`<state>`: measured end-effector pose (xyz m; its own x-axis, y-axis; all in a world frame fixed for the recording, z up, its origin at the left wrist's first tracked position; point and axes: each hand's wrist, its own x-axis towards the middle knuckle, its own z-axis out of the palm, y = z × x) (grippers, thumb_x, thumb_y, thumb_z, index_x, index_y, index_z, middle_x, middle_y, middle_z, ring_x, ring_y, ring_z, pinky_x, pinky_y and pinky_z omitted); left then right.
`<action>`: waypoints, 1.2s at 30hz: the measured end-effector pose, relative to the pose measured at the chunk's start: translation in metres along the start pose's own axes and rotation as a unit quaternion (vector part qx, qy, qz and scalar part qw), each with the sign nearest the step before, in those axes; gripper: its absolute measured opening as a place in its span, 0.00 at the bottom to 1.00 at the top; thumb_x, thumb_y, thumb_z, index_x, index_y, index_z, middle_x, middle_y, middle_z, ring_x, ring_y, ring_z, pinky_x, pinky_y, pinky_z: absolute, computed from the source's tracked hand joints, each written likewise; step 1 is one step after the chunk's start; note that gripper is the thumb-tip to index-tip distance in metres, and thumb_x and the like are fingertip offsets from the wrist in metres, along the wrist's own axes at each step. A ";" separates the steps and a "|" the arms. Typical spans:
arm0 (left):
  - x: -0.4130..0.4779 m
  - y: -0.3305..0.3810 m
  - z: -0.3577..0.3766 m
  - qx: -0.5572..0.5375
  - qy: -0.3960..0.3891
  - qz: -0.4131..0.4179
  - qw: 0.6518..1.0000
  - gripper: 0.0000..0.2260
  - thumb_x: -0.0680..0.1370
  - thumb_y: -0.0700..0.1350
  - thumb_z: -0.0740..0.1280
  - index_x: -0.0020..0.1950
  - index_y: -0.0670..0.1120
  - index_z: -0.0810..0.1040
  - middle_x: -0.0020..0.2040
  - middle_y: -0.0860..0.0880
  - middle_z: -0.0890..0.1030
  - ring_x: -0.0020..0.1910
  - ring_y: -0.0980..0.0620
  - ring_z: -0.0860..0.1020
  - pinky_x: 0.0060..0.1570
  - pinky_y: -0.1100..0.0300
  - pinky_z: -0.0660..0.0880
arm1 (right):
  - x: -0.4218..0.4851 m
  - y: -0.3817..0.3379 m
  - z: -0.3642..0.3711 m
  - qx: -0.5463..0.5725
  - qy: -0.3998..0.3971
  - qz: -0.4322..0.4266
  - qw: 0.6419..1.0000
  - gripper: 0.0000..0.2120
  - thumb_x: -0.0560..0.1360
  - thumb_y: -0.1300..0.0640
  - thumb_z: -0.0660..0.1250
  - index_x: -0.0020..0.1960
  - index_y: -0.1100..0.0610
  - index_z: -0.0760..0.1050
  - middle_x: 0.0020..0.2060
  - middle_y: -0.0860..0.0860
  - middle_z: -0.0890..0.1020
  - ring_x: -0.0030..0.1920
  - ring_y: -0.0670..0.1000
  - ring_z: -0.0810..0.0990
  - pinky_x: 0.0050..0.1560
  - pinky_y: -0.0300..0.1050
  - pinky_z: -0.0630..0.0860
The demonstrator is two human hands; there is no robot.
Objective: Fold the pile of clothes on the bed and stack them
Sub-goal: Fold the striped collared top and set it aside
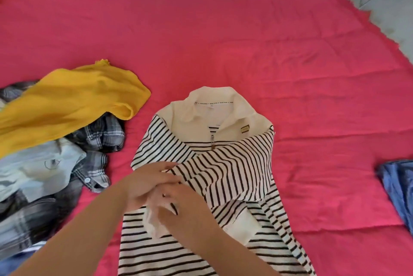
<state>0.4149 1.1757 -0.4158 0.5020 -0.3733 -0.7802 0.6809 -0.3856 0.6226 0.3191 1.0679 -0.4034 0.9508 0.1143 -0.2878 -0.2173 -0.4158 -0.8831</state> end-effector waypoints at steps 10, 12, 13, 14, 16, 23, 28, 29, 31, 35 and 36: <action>0.048 -0.065 -0.035 0.148 0.245 0.047 0.957 0.29 0.73 0.49 0.71 0.70 0.42 0.66 0.62 0.42 0.74 0.60 0.47 0.73 0.53 0.60 0.68 | 0.005 0.092 -0.083 -0.148 0.206 0.153 0.955 0.16 0.76 0.64 0.60 0.62 0.53 0.74 0.55 0.47 0.78 0.48 0.43 0.74 0.52 0.36 0.71; 0.044 -0.073 -0.034 0.173 0.207 0.040 0.962 0.34 0.72 0.45 0.73 0.74 0.43 0.60 0.69 0.44 0.69 0.68 0.47 0.68 0.61 0.57 0.67 | 0.011 0.111 -0.111 -0.176 0.199 0.199 0.943 0.19 0.76 0.66 0.60 0.65 0.55 0.70 0.59 0.52 0.76 0.47 0.45 0.75 0.47 0.34 0.71; 0.043 -0.077 -0.034 0.203 0.202 0.052 0.957 0.34 0.72 0.42 0.73 0.74 0.44 0.60 0.69 0.44 0.70 0.68 0.48 0.68 0.62 0.58 0.66 | 0.015 0.119 -0.122 -0.197 0.193 0.211 0.938 0.21 0.76 0.68 0.59 0.67 0.55 0.69 0.60 0.53 0.76 0.47 0.47 0.77 0.47 0.35 0.73; 0.044 -0.078 -0.033 0.226 0.207 0.073 0.949 0.32 0.72 0.39 0.71 0.73 0.45 0.62 0.68 0.44 0.71 0.67 0.48 0.69 0.62 0.59 0.66 | 0.020 0.124 -0.132 -0.223 0.192 0.212 0.932 0.24 0.75 0.69 0.58 0.68 0.54 0.67 0.60 0.55 0.76 0.49 0.51 0.78 0.50 0.40 0.75; 0.049 -0.077 -0.035 0.226 0.235 0.122 0.937 0.26 0.74 0.35 0.68 0.71 0.46 0.66 0.66 0.45 0.73 0.66 0.49 0.70 0.62 0.61 0.65 | 0.034 0.132 -0.149 -0.268 0.204 0.197 0.921 0.29 0.73 0.70 0.57 0.71 0.52 0.63 0.54 0.57 0.78 0.49 0.57 0.77 0.52 0.51 0.76; 0.069 -0.078 -0.035 0.217 0.284 0.172 0.918 0.22 0.76 0.34 0.65 0.69 0.46 0.69 0.64 0.50 0.74 0.65 0.54 0.70 0.61 0.67 0.62 | 0.094 0.145 -0.179 -0.475 0.098 0.238 0.842 0.18 0.78 0.59 0.53 0.67 0.49 0.67 0.43 0.55 0.71 0.42 0.58 0.75 0.42 0.51 0.75; 0.080 -0.084 -0.042 0.243 0.330 0.189 0.892 0.19 0.77 0.32 0.62 0.67 0.44 0.72 0.64 0.48 0.76 0.64 0.52 0.72 0.63 0.65 0.62 | 0.114 0.128 -0.202 -0.515 0.165 0.259 0.800 0.13 0.79 0.54 0.56 0.57 0.58 0.74 0.42 0.56 0.74 0.45 0.60 0.77 0.40 0.49 0.71; 0.082 -0.083 -0.041 0.244 0.343 0.190 0.887 0.18 0.77 0.32 0.61 0.66 0.43 0.73 0.63 0.47 0.76 0.64 0.51 0.72 0.63 0.64 0.63 | 0.118 0.124 -0.207 -0.513 0.190 0.255 0.797 0.13 0.79 0.52 0.57 0.57 0.58 0.74 0.46 0.58 0.76 0.48 0.61 0.78 0.40 0.50 0.71; 0.086 -0.082 -0.037 0.246 0.366 0.194 0.876 0.17 0.77 0.33 0.61 0.65 0.43 0.73 0.62 0.48 0.77 0.62 0.50 0.73 0.62 0.63 0.64 | 0.122 0.118 -0.214 -0.518 0.209 0.262 0.787 0.16 0.78 0.50 0.59 0.60 0.59 0.72 0.52 0.60 0.76 0.51 0.63 0.78 0.41 0.52 0.71; 0.093 -0.083 -0.033 0.242 0.396 0.197 0.863 0.15 0.78 0.36 0.62 0.65 0.42 0.72 0.59 0.47 0.78 0.60 0.49 0.74 0.62 0.56 0.70 | 0.118 0.134 -0.211 -0.371 0.243 0.280 0.852 0.24 0.74 0.52 0.65 0.65 0.62 0.65 0.57 0.66 0.71 0.56 0.67 0.74 0.54 0.59 0.72; 0.093 -0.084 -0.032 0.235 0.396 0.196 0.865 0.15 0.78 0.38 0.62 0.65 0.42 0.71 0.59 0.46 0.77 0.60 0.49 0.74 0.62 0.55 0.70 | 0.114 0.140 -0.207 -0.322 0.265 0.254 0.873 0.24 0.74 0.52 0.64 0.66 0.61 0.64 0.57 0.67 0.72 0.55 0.67 0.74 0.55 0.58 0.72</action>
<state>0.4212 1.2002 -0.5421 0.9806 0.0708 -0.1828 0.1757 -0.7312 0.6592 0.4422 0.8363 -0.4831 0.7737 -0.5944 -0.2192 -0.6334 -0.7320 -0.2511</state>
